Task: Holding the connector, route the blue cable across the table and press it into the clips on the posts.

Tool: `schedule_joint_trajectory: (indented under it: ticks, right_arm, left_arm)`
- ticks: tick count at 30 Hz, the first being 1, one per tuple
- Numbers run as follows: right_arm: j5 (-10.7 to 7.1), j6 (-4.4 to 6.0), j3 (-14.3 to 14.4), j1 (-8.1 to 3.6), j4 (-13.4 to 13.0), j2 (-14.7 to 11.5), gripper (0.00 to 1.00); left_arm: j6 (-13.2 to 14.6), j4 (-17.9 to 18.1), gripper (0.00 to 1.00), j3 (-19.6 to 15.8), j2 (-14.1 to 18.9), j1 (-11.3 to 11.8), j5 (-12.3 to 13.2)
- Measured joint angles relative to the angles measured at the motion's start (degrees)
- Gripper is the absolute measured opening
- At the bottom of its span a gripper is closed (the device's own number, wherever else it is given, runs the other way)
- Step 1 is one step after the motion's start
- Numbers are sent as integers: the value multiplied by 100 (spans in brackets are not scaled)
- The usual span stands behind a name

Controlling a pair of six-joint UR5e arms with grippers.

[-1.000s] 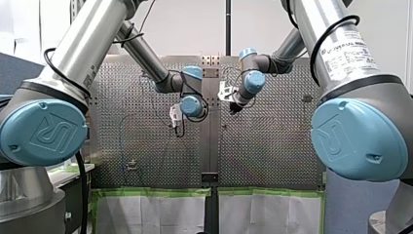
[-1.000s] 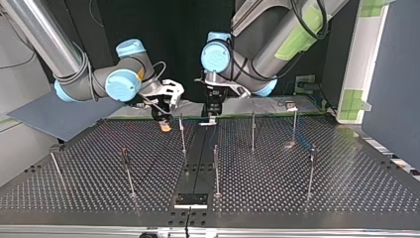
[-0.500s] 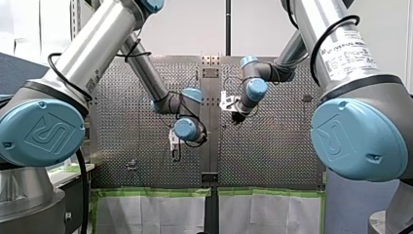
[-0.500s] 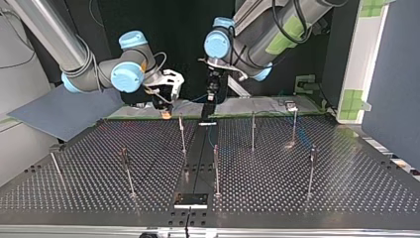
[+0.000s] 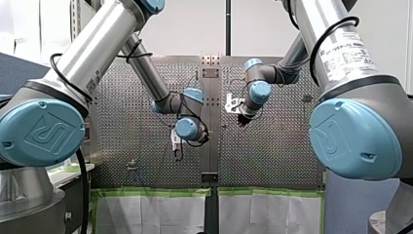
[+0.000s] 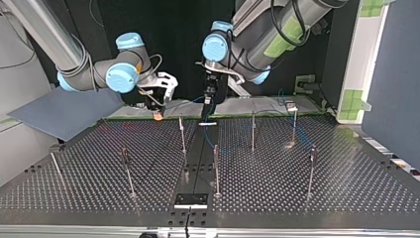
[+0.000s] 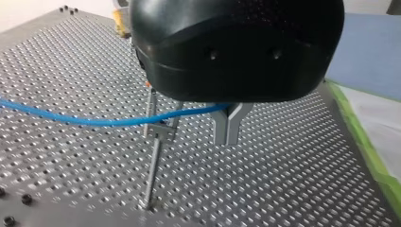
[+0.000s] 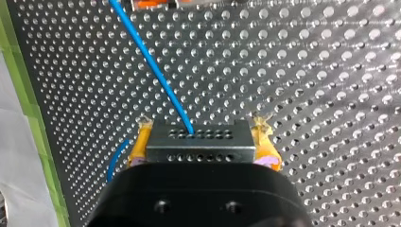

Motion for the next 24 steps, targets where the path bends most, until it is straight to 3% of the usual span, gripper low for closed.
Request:
schedule_joint_trajectory:
  ticks: [9, 14, 24]
  right_arm:
    - [2, 24, 100, -99, -158, 12, 0]
    - [1, 30, 123, -154, -209, 18, 0]
    - [-12, 84, 127, -313, -494, 71, 0]
  left_arm:
    - [-16, -167, 0, 416, -72, 4, 97]
    - [-5, -370, 0, 671, -306, 17, 126]
    - [-18, -391, 0, 1225, -703, 33, 199]
